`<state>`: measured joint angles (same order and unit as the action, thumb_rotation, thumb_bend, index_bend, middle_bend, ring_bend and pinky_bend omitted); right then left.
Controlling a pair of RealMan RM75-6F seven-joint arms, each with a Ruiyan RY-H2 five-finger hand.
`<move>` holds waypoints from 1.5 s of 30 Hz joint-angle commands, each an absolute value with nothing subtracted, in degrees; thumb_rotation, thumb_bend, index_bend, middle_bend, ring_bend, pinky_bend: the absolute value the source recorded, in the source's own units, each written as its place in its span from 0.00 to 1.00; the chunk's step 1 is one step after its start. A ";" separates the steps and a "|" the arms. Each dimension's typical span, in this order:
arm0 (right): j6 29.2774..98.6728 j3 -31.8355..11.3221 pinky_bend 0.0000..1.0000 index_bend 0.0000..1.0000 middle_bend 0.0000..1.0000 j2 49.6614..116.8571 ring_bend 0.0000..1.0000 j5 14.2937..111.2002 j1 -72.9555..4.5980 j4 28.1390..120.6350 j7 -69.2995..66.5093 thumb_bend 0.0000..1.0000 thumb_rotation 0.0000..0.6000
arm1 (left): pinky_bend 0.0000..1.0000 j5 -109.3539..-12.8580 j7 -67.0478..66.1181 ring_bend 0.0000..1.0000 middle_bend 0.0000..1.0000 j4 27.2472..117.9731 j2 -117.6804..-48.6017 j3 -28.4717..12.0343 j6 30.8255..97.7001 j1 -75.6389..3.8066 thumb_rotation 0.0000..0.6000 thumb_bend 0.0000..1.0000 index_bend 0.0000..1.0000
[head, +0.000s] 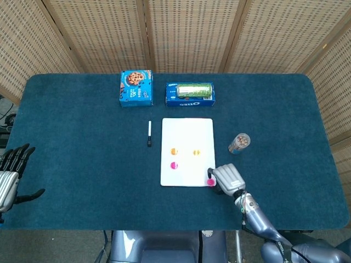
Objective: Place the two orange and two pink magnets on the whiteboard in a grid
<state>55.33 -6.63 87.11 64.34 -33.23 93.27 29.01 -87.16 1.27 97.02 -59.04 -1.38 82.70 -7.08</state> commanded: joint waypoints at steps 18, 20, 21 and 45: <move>57.32 -12.56 1.00 0.53 0.97 97.55 0.94 41.17 -45.98 85.94 45.68 0.39 1.00 | 0.00 -86.44 2.93 0.00 0.00 96.95 -58.39 -1.67 82.33 -7.18 1.00 0.00 0.00; 57.73 -12.37 1.00 0.53 0.97 97.73 0.94 40.63 -46.27 85.64 45.87 0.39 1.00 | 0.00 -86.52 2.93 0.00 0.00 96.92 -58.40 -1.65 82.37 -7.17 1.00 0.00 0.00; 57.88 -12.31 1.00 0.53 0.97 97.81 0.94 40.36 -46.40 85.59 45.96 0.39 1.00 | 0.00 -86.51 2.91 0.00 0.00 96.95 -58.38 -1.66 82.35 -7.19 1.00 0.00 0.00; 59.81 -10.64 1.00 0.46 0.97 98.26 0.94 38.16 -48.15 85.40 45.91 0.36 1.00 | 0.00 -86.38 3.12 0.00 0.00 96.93 -58.29 -1.76 82.40 -7.17 1.00 0.00 0.00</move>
<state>59.78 -10.67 98.30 38.15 -48.13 85.36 45.96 -86.38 3.12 96.93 -58.29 -1.75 82.40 -7.17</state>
